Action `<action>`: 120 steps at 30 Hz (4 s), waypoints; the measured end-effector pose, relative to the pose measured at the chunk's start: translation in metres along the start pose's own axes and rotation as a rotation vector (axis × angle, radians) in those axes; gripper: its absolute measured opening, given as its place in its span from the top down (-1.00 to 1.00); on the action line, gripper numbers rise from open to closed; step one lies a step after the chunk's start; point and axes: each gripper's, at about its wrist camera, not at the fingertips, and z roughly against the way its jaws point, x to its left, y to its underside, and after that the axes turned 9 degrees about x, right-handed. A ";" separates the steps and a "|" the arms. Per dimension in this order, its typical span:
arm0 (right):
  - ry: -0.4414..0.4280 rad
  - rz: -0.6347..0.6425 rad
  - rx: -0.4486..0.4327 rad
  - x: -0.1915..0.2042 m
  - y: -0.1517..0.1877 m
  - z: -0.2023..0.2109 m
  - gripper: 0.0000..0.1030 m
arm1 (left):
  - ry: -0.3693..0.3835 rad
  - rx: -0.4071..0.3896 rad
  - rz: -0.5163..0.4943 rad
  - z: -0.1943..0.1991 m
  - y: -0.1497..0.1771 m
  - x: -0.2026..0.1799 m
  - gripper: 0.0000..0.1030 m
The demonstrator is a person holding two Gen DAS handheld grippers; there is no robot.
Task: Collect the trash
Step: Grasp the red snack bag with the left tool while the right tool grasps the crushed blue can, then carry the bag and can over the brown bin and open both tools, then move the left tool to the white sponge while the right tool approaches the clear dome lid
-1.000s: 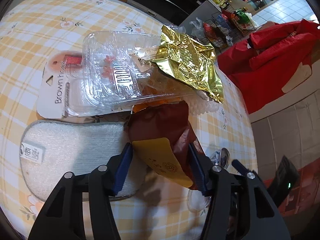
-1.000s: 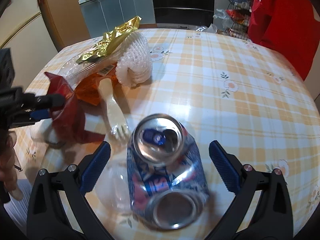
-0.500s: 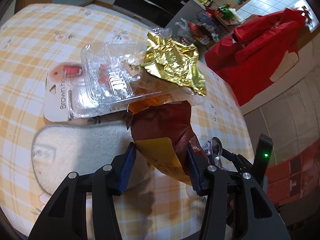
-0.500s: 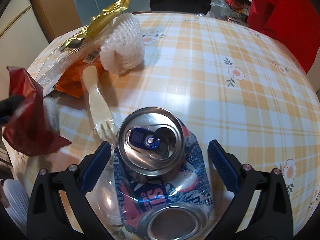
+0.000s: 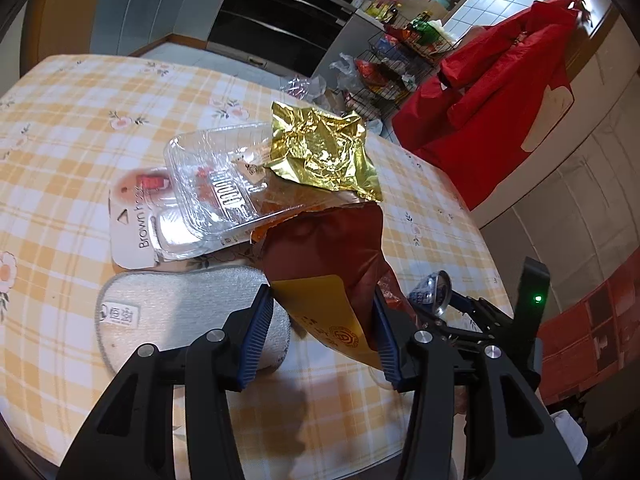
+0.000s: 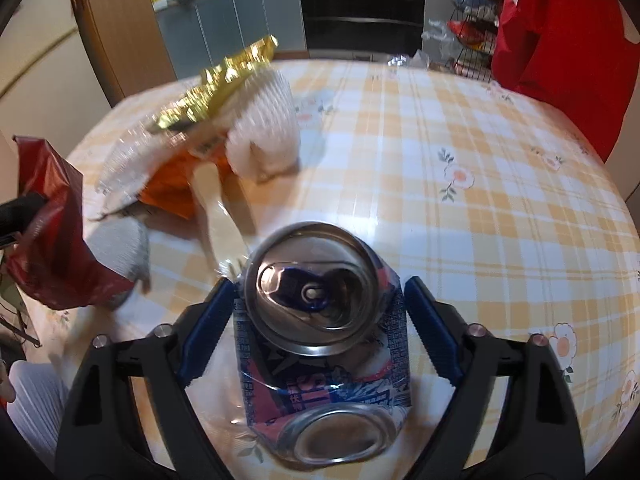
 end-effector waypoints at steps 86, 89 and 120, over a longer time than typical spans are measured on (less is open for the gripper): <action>-0.270 0.199 -0.047 0.207 0.127 0.151 -0.69 | -0.339 -0.260 0.037 0.222 0.178 0.085 -0.82; -0.238 0.182 -0.069 0.201 0.126 0.154 -0.83 | -0.341 -0.258 0.041 0.222 0.178 0.087 -0.82; -0.025 -0.019 -0.062 0.102 0.114 0.109 -0.89 | -0.336 -0.108 -0.131 0.139 0.133 0.069 -0.82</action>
